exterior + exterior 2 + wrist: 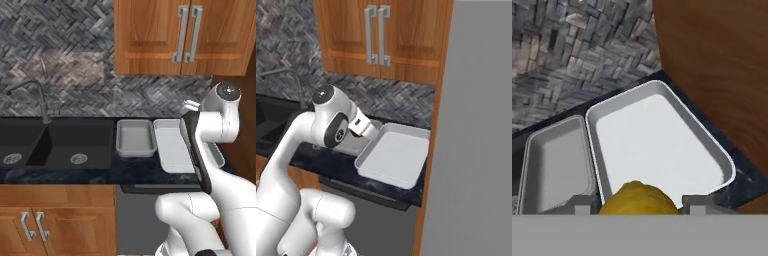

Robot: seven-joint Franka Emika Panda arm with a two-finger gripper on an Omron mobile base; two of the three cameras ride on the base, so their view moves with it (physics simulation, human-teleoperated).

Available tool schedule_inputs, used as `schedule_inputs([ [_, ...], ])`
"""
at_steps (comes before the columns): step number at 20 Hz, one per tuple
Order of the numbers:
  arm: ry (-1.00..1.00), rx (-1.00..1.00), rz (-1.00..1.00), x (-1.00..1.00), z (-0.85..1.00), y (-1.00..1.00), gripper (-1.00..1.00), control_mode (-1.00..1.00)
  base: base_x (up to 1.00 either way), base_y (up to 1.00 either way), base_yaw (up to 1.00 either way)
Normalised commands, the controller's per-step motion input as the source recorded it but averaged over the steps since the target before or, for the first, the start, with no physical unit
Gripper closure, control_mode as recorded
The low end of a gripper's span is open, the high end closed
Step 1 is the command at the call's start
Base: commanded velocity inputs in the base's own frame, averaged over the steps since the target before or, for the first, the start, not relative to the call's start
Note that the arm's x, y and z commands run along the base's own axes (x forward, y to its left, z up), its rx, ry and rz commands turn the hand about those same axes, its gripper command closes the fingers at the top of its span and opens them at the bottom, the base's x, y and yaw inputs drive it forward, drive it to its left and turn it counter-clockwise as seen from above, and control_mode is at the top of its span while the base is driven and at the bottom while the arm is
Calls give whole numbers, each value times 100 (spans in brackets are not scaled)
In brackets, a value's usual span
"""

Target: Place one lemon and one chicken drumstick in each tupperware on the nearby counter, to pack two identical lunches.

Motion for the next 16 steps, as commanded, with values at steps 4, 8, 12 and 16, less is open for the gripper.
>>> schedule_inputs([
  [4,6,0,-3,25,-12,0,100,-100,74,-3,-8],
  [8,27,0,-7,66,-68,-1,100,-100,0,0,0],
  [12,25,1,0,9,-90,0,100,-100,0,0,0],
  [16,4,7,0,-32,-84,-3,100,-100,0,0,0],
])
